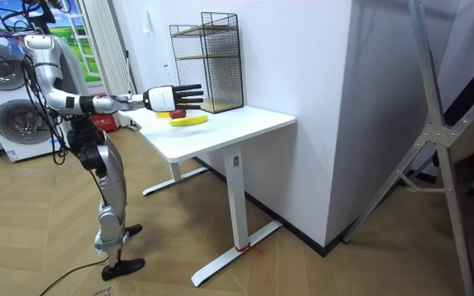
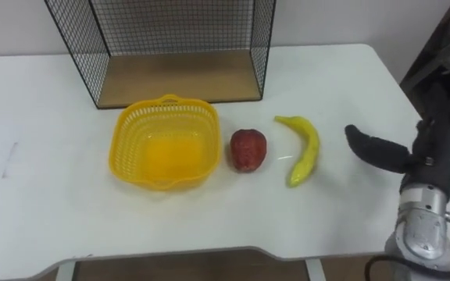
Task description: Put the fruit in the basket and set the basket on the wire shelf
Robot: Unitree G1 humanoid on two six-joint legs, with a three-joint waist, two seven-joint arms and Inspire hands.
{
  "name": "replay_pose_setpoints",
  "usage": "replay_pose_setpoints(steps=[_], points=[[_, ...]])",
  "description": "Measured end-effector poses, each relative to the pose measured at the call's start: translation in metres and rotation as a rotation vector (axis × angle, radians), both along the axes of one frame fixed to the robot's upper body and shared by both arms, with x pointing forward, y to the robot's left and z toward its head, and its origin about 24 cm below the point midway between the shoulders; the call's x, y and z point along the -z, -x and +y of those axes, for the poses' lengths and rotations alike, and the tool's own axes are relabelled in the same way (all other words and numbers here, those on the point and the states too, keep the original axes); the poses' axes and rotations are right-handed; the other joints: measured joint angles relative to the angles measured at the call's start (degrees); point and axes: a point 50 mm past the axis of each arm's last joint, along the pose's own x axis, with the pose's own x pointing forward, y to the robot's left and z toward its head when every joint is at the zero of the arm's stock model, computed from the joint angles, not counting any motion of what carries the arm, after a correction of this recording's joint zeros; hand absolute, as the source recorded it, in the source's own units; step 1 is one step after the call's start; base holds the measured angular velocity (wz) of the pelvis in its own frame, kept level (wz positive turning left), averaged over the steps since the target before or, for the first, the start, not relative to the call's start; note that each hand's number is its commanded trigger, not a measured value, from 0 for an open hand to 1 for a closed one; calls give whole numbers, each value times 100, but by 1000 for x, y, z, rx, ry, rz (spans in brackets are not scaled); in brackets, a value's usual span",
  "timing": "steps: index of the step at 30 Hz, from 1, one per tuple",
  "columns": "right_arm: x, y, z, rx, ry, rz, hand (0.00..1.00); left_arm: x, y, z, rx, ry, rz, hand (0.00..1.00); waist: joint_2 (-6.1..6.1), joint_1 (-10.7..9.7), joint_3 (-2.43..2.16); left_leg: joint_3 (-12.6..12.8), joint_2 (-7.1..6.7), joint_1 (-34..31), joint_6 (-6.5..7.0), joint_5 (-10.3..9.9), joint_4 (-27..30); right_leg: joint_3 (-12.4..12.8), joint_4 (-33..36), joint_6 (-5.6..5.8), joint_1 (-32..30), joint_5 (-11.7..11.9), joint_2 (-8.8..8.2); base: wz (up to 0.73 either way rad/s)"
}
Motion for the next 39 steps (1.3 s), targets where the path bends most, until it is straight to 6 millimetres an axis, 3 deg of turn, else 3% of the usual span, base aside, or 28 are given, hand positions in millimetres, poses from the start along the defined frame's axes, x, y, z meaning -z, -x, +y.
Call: replay_pose_setpoints(steps=[3, 7, 10, 12, 22, 39], points=[[-2, -10, 15, -112, 58, 13, 0, 0, -7, -1, 24, 15, -11, 0, -25, 11, 8, -38, 2, -24, 0, 0, 20, -36, 8, -3, -10, 2, 1, 5], [-1, -17, 32, -263, 113, 47, 0, -2, -16, 5, 43, 17, -30, 0, -116, 134, -17, -55, 6, -18, 0, 0, 50, -49, 13, -6, 12, 3, 2, 1], [2, -18, 39, -342, 138, 78, 0, -4, -15, 11, 50, 6, -26, 0, -204, 163, 32, -94, 6, -31, -5, -17, 75, -83, 6, -9, 35, 5, 5, 4], [4, -18, 44, -386, 144, 94, 0, -4, -14, 11, 51, 16, -19, 0, -216, 171, 23, -107, 6, -35, -5, -44, 93, -89, 5, -8, 44, 5, 7, 2], [8, -22, 58, -559, 247, 195, 0, -3, -14, 9, 127, 6, 18, 0, -182, 225, -8, -123, 6, -51, -2, -53, 113, -105, 5, -7, 50, 6, 8, 0], [10, -22, 62, -626, 273, 248, 0, -2, -16, 8, 168, -5, 44, 0, -153, 302, -17, -193, 8, -43, -2, -54, 160, -199, 13, -17, 106, 14, 3, 1]])
